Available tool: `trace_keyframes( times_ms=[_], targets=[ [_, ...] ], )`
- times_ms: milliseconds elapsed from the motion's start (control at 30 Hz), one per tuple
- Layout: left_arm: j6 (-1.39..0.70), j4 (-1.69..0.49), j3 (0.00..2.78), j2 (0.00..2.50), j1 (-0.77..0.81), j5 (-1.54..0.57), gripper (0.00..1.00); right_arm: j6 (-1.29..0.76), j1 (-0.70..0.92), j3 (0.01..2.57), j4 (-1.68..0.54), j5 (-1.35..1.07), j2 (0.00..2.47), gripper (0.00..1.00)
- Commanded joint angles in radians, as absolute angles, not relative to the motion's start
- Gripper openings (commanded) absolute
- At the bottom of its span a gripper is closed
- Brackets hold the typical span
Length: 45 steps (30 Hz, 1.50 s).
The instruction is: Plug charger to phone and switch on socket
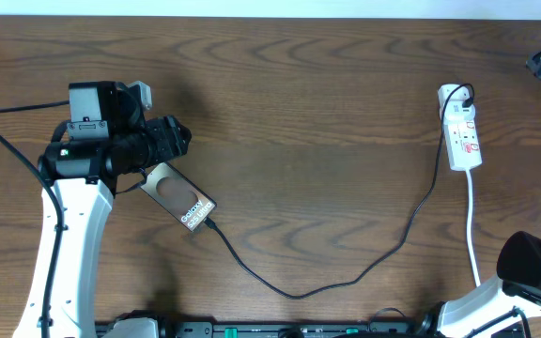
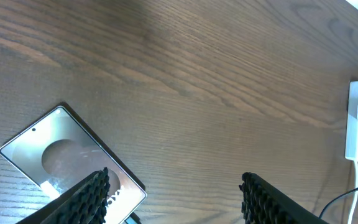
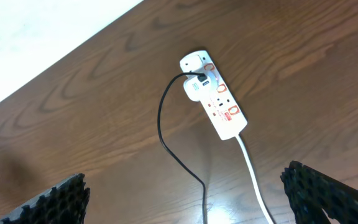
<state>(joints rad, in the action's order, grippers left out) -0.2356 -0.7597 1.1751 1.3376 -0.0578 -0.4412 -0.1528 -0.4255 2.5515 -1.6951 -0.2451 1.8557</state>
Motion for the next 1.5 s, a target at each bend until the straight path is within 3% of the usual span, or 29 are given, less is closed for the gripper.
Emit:
trace_keyframes(
  times_ms=[0, 367, 833, 1000, 1300, 1467],
  targets=[
    [-0.237, -0.763, 1.196, 1.341, -0.055, -0.432, 0.66, -0.164, -0.419, 2.555, -1.698, -0.238, 1.853, 0.99],
    [-0.233, -0.729, 1.116, 1.174, -0.022, -0.274, 0.66, -0.164, -0.419, 2.555, -1.698, -0.238, 1.853, 0.99],
    [-0.214, 0.071, 0.403, 0.512, 0.025, -0.215, 0.66, -0.164, -0.419, 2.555, -1.698, -0.238, 1.853, 0.99],
    [-0.159, 0.232, 0.219, 0.323, 0.025, -0.215, 0.66, -0.164, -0.419, 2.555, -1.698, -0.238, 1.853, 0.99],
    [-0.072, 0.26, 0.005, 0.05, 0.023, -0.215, 0.66, -0.164, -0.419, 2.555, -1.698, -0.238, 1.853, 0.99],
    [-0.072, 0.108, 0.004, 0.001, 0.02, -0.2, 0.66, -0.164, -0.419, 2.555, -1.698, -0.238, 1.853, 0.99]
  ],
)
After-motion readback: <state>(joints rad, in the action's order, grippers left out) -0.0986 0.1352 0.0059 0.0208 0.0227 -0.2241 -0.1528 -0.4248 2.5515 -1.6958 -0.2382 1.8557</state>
